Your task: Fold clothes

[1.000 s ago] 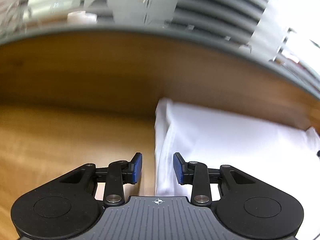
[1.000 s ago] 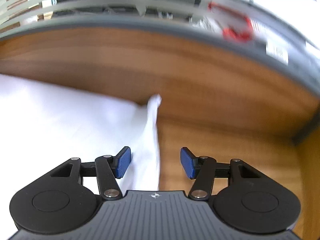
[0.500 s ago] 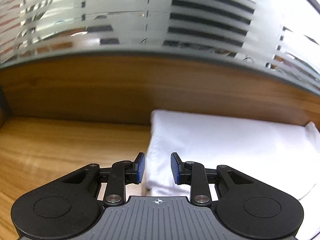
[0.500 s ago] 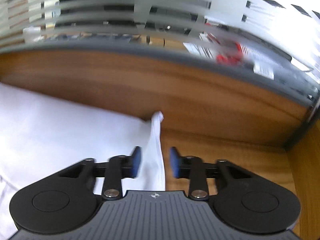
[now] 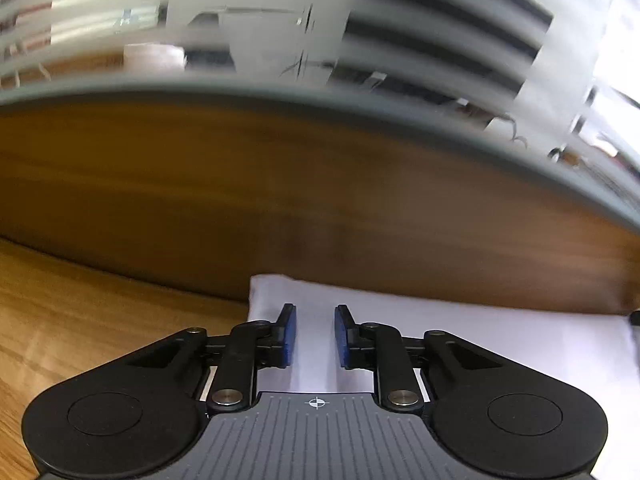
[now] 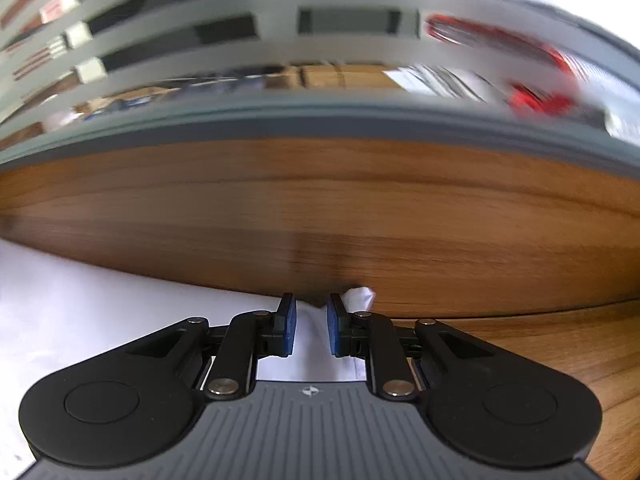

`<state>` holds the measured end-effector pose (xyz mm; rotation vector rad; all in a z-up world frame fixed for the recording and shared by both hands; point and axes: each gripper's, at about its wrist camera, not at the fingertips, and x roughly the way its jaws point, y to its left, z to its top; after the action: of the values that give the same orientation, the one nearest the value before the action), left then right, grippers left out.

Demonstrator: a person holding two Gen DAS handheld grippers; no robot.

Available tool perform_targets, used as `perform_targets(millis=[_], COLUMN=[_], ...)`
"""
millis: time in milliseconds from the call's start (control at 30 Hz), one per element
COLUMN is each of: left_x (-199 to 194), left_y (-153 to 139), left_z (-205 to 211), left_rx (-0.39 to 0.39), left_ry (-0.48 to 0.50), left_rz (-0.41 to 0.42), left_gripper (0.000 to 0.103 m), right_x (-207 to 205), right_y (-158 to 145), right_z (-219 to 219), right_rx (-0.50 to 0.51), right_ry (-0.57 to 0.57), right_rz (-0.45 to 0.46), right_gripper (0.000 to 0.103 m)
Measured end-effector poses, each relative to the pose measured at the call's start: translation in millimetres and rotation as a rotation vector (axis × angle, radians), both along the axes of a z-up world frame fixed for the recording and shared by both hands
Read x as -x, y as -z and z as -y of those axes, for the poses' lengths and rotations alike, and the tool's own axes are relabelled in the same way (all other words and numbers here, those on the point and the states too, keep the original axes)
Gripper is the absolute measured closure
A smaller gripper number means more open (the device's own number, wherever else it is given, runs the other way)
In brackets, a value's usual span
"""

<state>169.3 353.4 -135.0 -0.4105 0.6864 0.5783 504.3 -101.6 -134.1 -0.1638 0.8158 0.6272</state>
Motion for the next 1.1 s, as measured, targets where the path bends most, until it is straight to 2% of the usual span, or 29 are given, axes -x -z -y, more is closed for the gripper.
perform_targets(millis=[33,100,133,200,367,533,733,867,967,1000,1100], left_x=[2.6,10.1,14.2,21.0,23.5,26.9,29.5,49.2,73.7,83.9,116.7], left_y=[3.6,8.9,10.0,11.0,9.3,6.2,-1.7,-29.8,-65.0,-77.5,-114.2], left_z=[-2.5,-8.2,-11.3,-16.4,-12.9,-14.3,-16.3,-6.2,12.0,19.4,40.7], left_rx=[0.008,0.033,0.052,0.096,0.07,0.091,0.129,0.146,0.107,0.09,0.051], left_ry=[-0.016,-0.054,-0.069,-0.1,-0.094,-0.094,-0.11,-0.108,-0.06,-0.045,-0.011], left_rz=[-0.001,0.019,0.036,0.07,0.067,0.066,0.037,0.056,0.055,0.055,0.045], left_gripper=[0.086,0.098,0.099,0.099,0.099,0.099,0.099,0.096,0.094,0.09,0.086], right_x=[-4.5,-13.8,-18.4,-16.0,3.2,23.9,24.8,35.0,62.7,68.2,90.5], right_y=[4.9,14.4,16.7,12.9,-2.3,-6.2,19.5,6.2,-20.9,-31.5,-66.5], right_z=[4.3,13.4,19.3,21.3,25.9,23.5,51.7,69.0,91.1,97.5,125.2], right_rx=[0.003,0.005,-0.008,0.006,-0.019,0.0,0.049,0.015,0.025,0.025,0.031], right_ry=[0.012,0.036,0.044,0.045,0.005,-0.077,0.013,0.057,0.057,0.057,0.084], right_rz=[-0.003,-0.012,-0.029,-0.006,0.031,0.009,-0.033,-0.041,-0.016,-0.013,0.002], right_gripper=[0.089,0.103,0.103,0.103,0.101,0.101,0.101,0.1,0.099,0.099,0.093])
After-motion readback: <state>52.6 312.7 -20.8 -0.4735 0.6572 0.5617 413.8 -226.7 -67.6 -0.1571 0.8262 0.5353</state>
